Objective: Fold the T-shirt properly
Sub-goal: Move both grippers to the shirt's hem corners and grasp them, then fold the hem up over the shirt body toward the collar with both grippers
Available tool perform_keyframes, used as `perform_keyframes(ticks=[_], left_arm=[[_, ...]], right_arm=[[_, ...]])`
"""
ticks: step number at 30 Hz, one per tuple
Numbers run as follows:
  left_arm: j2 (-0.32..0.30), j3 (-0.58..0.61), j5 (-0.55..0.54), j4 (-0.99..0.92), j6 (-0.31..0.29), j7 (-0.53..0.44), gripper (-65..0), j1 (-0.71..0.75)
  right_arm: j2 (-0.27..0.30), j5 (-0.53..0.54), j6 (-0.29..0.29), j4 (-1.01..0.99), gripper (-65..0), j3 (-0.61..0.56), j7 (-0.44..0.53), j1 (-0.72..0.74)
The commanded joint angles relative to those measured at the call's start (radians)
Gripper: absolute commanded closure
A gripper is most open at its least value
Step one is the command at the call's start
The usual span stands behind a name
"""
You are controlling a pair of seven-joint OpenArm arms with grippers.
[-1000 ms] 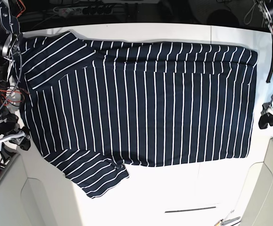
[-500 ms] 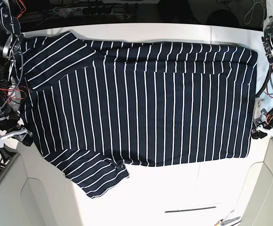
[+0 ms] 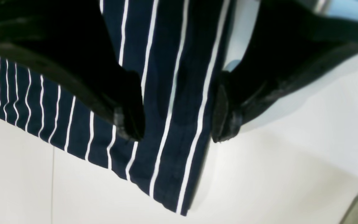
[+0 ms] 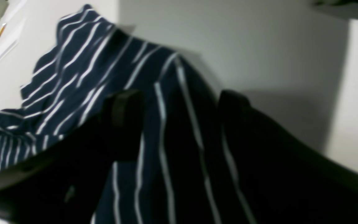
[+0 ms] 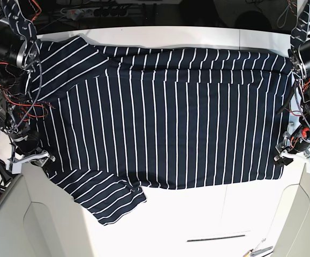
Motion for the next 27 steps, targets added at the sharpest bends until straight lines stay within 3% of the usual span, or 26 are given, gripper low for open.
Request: perform_keyframes(ticks=[1, 20, 22, 27], left_arm=[[-0.005, 0.0, 0.011, 0.006, 0.002, 0.02, -37.9, -0.018], [0.033, 0.0, 0.023, 0.006, 0.016, 0.027, -35.6, -0.021], [0.029, 0.0, 0.023, 0.006, 0.016, 0.027, -29.9, -0.021], [0.024, 0.0, 0.023, 0.01, 0.008, 0.027, -11.1, -0.031]], right_arm=[[0.007, -0.002, 0.007, 0.011, -37.8, 0.002, -0.008, 0.024], [-0.024, -0.003, 0.018, 0.011, -36.5, 0.002, -0.008, 0.024], [-0.021, -0.003, 0.019, 0.011, -29.0, 0.002, -0.008, 0.024], [-0.016, -0.031, 0.023, 0.031, 0.0, 0.002, -0.008, 0.029]])
